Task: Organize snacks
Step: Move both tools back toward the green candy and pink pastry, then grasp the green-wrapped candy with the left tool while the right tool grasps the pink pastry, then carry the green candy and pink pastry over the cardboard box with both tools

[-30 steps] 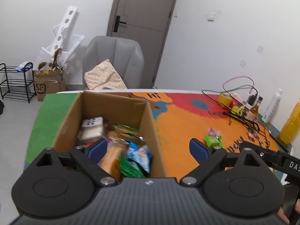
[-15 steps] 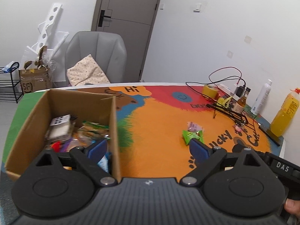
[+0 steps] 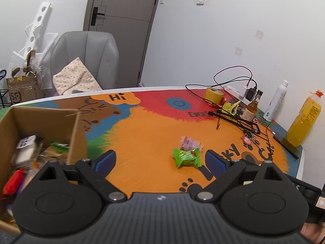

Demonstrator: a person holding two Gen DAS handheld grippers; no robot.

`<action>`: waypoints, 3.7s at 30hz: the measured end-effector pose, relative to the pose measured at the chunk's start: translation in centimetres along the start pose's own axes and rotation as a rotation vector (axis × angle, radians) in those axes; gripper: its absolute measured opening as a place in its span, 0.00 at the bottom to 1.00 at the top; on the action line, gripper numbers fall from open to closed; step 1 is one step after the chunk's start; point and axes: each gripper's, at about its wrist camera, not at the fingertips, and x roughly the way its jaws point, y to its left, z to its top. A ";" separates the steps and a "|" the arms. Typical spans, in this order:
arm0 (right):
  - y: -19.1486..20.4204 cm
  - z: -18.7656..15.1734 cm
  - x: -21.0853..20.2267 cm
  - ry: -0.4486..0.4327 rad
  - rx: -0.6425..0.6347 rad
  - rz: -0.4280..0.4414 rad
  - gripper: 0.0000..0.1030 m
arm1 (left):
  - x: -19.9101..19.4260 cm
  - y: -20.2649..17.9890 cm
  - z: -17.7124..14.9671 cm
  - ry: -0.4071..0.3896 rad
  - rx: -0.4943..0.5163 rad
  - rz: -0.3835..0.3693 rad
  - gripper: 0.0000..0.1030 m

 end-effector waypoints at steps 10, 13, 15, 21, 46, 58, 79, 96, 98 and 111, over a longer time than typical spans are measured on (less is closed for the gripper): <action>-1.9 1.5 2.5 0.035 0.018 -0.004 0.89 | 3.8 -1.9 0.8 0.031 0.005 -0.013 0.90; -2.3 1.9 3.2 0.049 0.018 -0.003 0.84 | 5.0 -2.2 1.1 0.045 0.001 -0.018 0.90; -2.6 2.1 3.7 0.060 0.016 0.001 0.81 | 6.0 -2.4 1.1 0.060 0.003 -0.021 0.89; -3.5 2.5 5.3 0.086 0.021 0.004 0.71 | 8.8 -2.8 1.0 0.098 -0.001 -0.019 0.88; -5.5 2.8 9.5 0.152 0.052 0.021 0.56 | 17.0 -4.3 -0.7 0.206 0.006 -0.022 0.54; -2.8 3.3 11.2 0.168 0.008 0.034 0.56 | 15.5 -2.5 0.3 0.195 0.010 -0.025 0.24; 2.3 1.9 14.6 0.219 -0.190 -0.128 0.37 | 12.2 2.4 1.8 0.108 -0.048 0.012 0.24; 3.0 1.1 7.5 0.109 -0.120 -0.068 0.32 | 7.4 2.5 0.9 0.055 -0.039 -0.008 0.24; 3.4 1.0 6.6 0.089 -0.122 -0.065 0.32 | 6.6 2.7 0.9 0.043 -0.041 -0.009 0.24; 6.9 -0.3 1.8 0.006 -0.158 -0.028 0.32 | 0.5 4.3 0.6 -0.054 -0.056 -0.019 0.24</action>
